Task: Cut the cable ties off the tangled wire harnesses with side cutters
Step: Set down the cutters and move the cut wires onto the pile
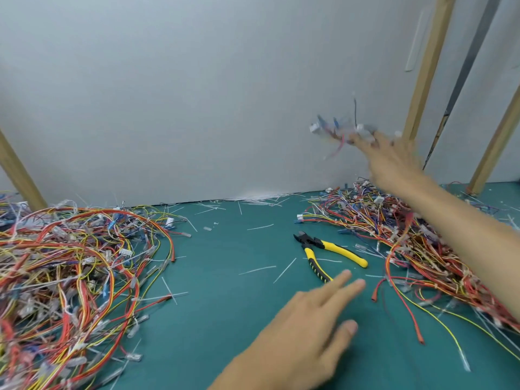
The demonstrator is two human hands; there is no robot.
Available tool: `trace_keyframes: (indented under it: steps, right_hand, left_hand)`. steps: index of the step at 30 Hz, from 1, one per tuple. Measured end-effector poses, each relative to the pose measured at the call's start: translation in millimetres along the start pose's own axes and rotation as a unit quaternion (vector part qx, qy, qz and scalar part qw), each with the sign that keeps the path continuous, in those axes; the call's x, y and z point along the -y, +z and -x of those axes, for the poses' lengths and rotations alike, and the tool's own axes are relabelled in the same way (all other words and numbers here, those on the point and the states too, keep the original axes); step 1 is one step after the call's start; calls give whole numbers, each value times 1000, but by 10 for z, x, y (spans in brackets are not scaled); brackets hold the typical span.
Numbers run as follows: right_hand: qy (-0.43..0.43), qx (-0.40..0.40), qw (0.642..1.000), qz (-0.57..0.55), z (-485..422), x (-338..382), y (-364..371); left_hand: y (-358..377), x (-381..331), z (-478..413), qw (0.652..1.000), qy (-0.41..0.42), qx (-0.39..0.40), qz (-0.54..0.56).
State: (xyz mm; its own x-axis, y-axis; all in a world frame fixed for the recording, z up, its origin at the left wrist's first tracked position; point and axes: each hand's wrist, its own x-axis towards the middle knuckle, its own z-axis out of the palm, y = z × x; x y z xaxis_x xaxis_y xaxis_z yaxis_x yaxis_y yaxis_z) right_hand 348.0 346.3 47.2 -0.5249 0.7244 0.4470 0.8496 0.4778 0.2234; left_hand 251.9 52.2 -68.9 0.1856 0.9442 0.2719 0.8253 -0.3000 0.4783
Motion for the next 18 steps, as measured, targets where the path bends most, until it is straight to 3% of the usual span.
trace_keyframes:
  steps: [2, 4, 10, 18]
  right_hand:
    - [25, 174, 984, 17, 249, 9, 367]
    - [46, 254, 966, 14, 518, 43, 724]
    - [68, 247, 967, -14, 596, 113, 861]
    - [109, 259, 959, 36, 755, 459, 532]
  left_hand:
    - [-39, 216, 19, 997, -61, -10, -40]
    - [-87, 441, 49, 986, -123, -15, -107]
    - [-202, 914, 157, 948, -233, -33, -213]
    - [-188, 1014, 177, 948, -243, -66, -197]
